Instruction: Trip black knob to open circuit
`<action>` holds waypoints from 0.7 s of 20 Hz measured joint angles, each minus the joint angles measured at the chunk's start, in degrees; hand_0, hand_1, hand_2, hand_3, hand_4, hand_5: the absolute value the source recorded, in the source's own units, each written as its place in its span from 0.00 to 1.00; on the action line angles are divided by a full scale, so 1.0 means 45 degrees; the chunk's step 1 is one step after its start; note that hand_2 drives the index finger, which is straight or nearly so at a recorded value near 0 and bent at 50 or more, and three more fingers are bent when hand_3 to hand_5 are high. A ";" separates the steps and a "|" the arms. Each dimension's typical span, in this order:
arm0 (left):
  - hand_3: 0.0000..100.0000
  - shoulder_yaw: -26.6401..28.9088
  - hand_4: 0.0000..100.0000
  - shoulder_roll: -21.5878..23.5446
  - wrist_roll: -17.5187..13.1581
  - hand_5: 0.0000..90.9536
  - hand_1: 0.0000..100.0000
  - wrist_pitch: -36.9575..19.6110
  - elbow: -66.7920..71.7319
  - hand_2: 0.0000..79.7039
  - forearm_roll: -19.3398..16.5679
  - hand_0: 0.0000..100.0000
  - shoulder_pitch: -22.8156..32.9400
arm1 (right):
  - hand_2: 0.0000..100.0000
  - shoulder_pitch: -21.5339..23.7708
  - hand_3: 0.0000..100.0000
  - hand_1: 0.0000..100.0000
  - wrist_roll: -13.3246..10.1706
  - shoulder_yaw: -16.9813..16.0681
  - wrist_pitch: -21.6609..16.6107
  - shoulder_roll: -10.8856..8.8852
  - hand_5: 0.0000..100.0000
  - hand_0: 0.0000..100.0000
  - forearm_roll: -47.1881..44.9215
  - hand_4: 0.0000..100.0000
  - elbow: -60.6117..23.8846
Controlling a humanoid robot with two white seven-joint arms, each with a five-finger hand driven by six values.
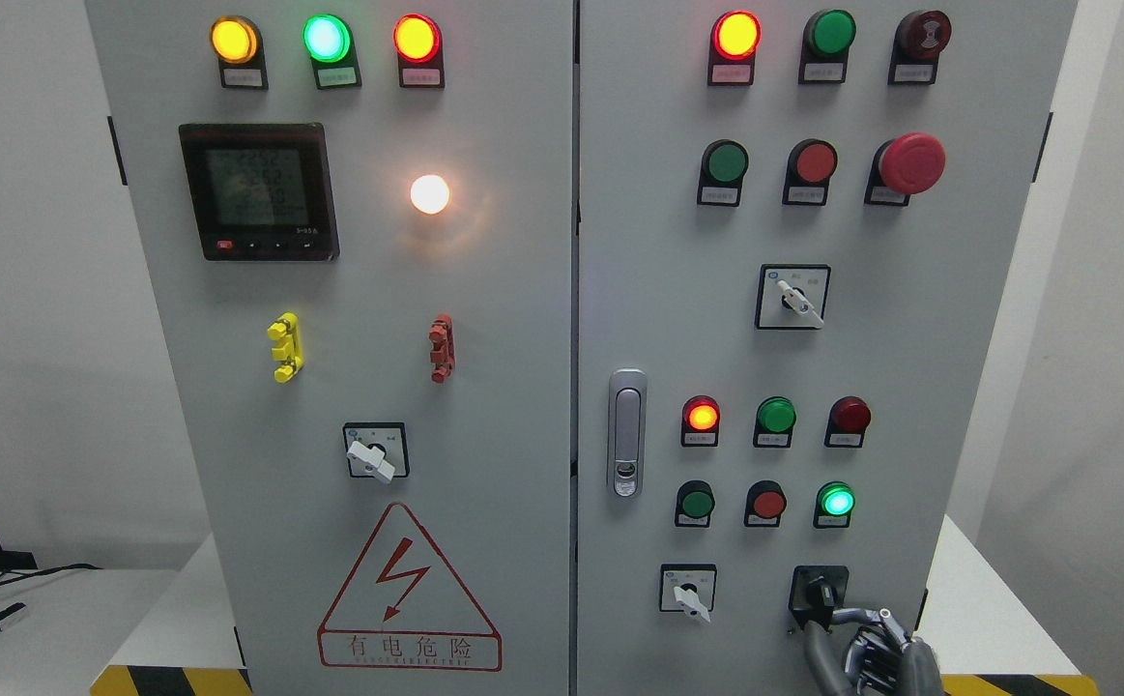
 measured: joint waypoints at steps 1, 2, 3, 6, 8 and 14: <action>0.00 0.0000 0.00 0.0000 0.0000 0.00 0.39 0.0000 0.0000 0.00 0.0000 0.12 0.0000 | 0.52 0.0001 0.95 0.72 0.0001 -0.0016 -0.0001 -0.0005 1.00 0.34 0.0000 1.00 -0.0002; 0.00 0.0000 0.00 0.0000 0.0000 0.00 0.39 0.0000 0.0000 0.00 0.0000 0.12 0.0000 | 0.52 0.0002 0.95 0.72 0.0000 -0.0026 -0.0001 -0.0010 1.00 0.34 0.0001 1.00 -0.0005; 0.00 0.0000 0.00 0.0000 0.0000 0.00 0.39 0.0000 0.0000 0.00 0.0000 0.12 0.0000 | 0.52 0.0004 0.95 0.72 0.0000 -0.0036 -0.0002 -0.0014 1.00 0.34 0.0001 1.00 -0.0009; 0.00 0.0000 0.00 0.0001 0.0000 0.00 0.39 0.0000 0.0000 0.00 0.0000 0.12 0.0001 | 0.52 0.0029 0.95 0.72 -0.0015 -0.0072 -0.0014 -0.0090 1.00 0.34 -0.0001 1.00 -0.0020; 0.00 0.0000 0.00 0.0001 0.0000 0.00 0.39 0.0000 0.0000 0.00 -0.0001 0.12 0.0000 | 0.52 0.0051 0.95 0.72 -0.0027 -0.0094 -0.0031 -0.0164 1.00 0.34 -0.0007 1.00 -0.0030; 0.00 0.0000 0.00 0.0000 0.0000 0.00 0.39 0.0000 0.0001 0.00 0.0000 0.12 0.0000 | 0.51 0.0222 0.95 0.73 -0.0003 -0.0145 -0.0418 -0.0319 1.00 0.35 -0.0025 1.00 -0.0048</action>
